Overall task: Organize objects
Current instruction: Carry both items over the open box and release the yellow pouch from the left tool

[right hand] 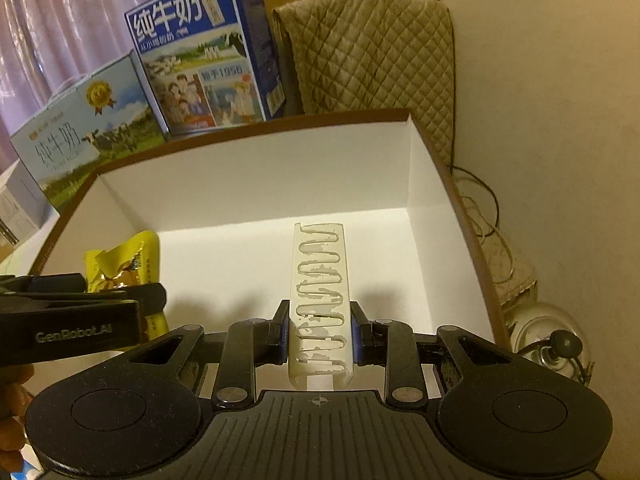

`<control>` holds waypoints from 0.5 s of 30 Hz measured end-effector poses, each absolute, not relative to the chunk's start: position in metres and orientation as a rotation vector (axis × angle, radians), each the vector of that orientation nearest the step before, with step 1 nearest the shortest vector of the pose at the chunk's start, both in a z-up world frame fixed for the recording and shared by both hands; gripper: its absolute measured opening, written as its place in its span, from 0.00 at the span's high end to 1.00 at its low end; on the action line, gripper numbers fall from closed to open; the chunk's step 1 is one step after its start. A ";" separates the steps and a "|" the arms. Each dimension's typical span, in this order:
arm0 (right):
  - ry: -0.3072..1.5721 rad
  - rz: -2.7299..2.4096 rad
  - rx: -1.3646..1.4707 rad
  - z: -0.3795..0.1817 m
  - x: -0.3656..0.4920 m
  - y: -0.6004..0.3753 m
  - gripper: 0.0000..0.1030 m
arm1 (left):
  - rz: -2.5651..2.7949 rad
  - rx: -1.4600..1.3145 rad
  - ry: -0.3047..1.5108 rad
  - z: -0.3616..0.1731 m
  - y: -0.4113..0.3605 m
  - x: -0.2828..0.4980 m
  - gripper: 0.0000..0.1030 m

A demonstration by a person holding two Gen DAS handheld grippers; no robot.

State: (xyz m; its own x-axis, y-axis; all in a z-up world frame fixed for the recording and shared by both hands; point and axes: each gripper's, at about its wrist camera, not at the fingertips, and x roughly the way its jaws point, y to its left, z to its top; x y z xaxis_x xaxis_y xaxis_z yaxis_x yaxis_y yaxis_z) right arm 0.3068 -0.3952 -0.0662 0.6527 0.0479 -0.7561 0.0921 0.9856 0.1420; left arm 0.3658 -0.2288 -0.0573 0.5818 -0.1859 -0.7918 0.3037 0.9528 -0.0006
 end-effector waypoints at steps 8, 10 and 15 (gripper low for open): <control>0.871 -0.025 0.168 -0.068 0.316 -0.395 0.76 | -0.290 0.162 0.932 -0.066 -0.236 0.374 0.15; 0.871 -0.024 0.176 -0.068 0.317 -0.397 0.76 | -0.292 0.170 0.934 -0.066 -0.237 0.375 0.14; 0.869 -0.030 0.189 -0.067 0.316 -0.400 0.76 | -0.300 0.158 0.939 -0.066 -0.235 0.375 0.11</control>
